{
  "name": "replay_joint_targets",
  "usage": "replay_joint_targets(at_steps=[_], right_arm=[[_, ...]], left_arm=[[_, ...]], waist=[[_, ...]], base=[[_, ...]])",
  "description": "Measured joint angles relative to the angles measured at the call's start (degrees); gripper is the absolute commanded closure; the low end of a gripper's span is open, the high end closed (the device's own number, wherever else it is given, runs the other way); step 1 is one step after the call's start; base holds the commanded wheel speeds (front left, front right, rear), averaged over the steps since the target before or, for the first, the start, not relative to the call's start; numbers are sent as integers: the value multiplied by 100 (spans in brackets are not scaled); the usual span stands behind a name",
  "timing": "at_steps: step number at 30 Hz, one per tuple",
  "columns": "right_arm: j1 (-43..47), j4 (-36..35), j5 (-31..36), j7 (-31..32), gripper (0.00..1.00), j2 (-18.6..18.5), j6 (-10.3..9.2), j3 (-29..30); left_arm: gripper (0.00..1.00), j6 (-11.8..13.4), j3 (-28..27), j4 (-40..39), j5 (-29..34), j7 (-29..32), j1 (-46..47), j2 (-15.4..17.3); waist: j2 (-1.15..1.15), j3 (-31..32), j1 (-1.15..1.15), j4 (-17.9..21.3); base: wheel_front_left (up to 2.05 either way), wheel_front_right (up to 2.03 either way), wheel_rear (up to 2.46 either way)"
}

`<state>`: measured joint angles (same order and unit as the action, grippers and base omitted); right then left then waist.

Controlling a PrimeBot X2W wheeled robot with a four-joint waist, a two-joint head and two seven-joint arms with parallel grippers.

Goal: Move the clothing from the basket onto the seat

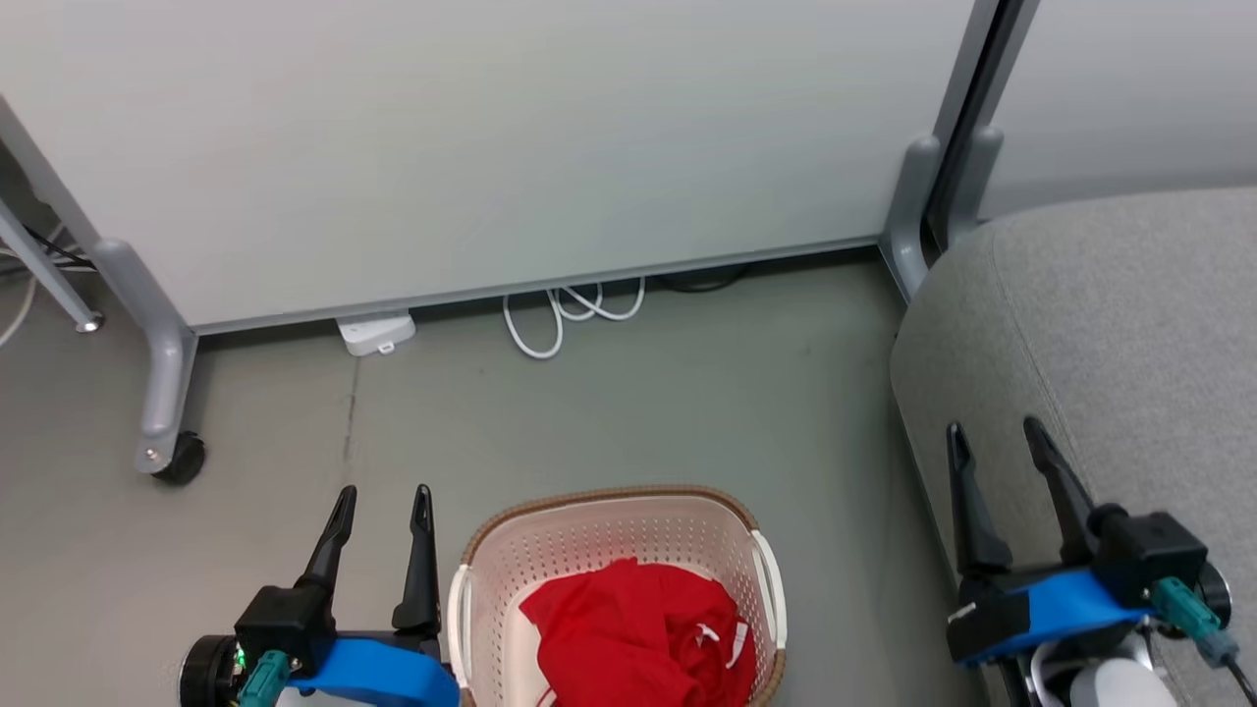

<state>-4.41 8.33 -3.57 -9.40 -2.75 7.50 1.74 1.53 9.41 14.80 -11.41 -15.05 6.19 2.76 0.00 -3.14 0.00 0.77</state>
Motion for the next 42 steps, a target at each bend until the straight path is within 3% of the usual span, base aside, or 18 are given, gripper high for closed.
replay_joint_targets(at_steps=[16, 25, 42], right_arm=[[-1536, -361, -130, -325, 0, -8, 0, -470], [-2017, -210, -587, -522, 0, -10, 0, -832], [-2388, -344, -1328, -559, 0, -11, 0, -1250]], left_arm=[[0, -383, 245, 1655, 167, 152, 1517, 175], [0, -673, 557, 2786, 360, 528, 2493, 522], [0, -420, 380, 4173, 52, 1305, 3094, 598]], waist=[[0, -1811, 1, 679], [0, -2940, 2, 1265], [0, -4063, 1, 2307]], base=[[0, 0, 0], [0, 0, 0], [0, 0, 0]])
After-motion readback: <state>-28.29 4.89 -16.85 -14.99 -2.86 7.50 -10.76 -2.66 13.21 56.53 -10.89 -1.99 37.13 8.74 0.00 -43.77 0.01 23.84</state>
